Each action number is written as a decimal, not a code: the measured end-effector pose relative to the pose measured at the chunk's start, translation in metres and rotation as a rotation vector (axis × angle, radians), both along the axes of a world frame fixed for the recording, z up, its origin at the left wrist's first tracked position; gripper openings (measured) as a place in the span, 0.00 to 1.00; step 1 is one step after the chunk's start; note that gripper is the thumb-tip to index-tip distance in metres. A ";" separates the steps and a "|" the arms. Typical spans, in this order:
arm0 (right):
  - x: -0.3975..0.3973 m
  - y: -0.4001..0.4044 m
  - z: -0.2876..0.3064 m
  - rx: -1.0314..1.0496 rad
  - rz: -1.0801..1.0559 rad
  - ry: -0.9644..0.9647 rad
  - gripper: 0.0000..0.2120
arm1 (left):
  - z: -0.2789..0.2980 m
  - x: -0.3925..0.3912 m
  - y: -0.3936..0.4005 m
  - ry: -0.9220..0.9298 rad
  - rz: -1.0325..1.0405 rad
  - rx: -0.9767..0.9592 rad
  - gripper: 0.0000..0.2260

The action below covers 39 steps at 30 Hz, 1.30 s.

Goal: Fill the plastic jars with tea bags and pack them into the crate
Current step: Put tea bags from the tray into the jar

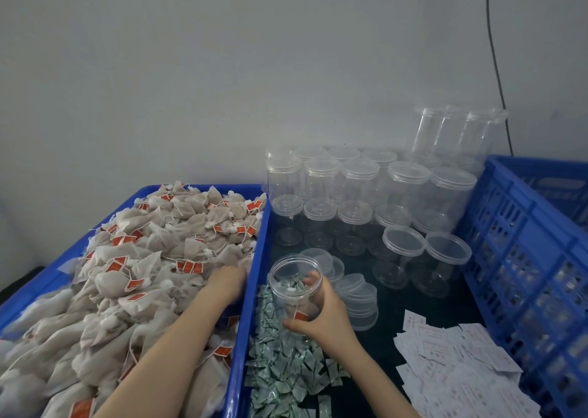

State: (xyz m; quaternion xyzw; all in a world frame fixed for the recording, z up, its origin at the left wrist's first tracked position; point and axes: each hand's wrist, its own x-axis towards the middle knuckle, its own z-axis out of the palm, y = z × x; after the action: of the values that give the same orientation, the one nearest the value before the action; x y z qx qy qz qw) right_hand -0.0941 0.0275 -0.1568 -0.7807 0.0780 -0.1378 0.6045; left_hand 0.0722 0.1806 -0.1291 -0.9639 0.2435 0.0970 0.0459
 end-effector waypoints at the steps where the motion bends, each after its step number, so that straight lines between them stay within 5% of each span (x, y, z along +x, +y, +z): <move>1: 0.000 0.000 0.000 0.000 -0.003 0.001 0.41 | 0.002 -0.002 0.000 -0.025 0.001 0.014 0.12; 6: -0.002 -0.001 0.000 -0.003 -0.007 0.005 0.41 | 0.011 -0.002 0.000 -0.153 0.034 -0.062 0.09; 13: -0.004 -0.002 -0.001 -0.007 0.013 0.001 0.41 | 0.045 -0.018 0.008 -0.581 0.064 -0.723 0.08; 15: -0.003 -0.002 -0.001 -0.013 0.011 0.002 0.40 | 0.055 -0.029 0.002 -0.459 0.005 -1.030 0.13; 18: -0.002 -0.002 -0.001 -0.019 0.003 0.003 0.40 | 0.065 -0.044 -0.010 0.025 -0.060 -1.425 0.15; 22: -0.002 -0.002 0.001 -0.043 -0.007 0.006 0.39 | 0.067 -0.054 -0.020 0.320 -0.142 -1.506 0.12; 31: 0.000 0.003 -0.007 -0.069 0.000 0.036 0.39 | 0.067 -0.056 -0.022 0.423 -0.184 -1.569 0.08; 39: -0.001 0.003 0.001 -0.042 -0.024 -0.004 0.39 | 0.062 -0.055 -0.021 0.621 -0.252 -1.337 0.10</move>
State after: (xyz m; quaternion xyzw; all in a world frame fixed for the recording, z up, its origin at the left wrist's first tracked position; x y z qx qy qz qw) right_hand -0.0954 0.0309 -0.1562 -0.7921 0.0833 -0.1480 0.5863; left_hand 0.0171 0.1601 -0.0668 -0.6795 0.3608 0.1900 -0.6100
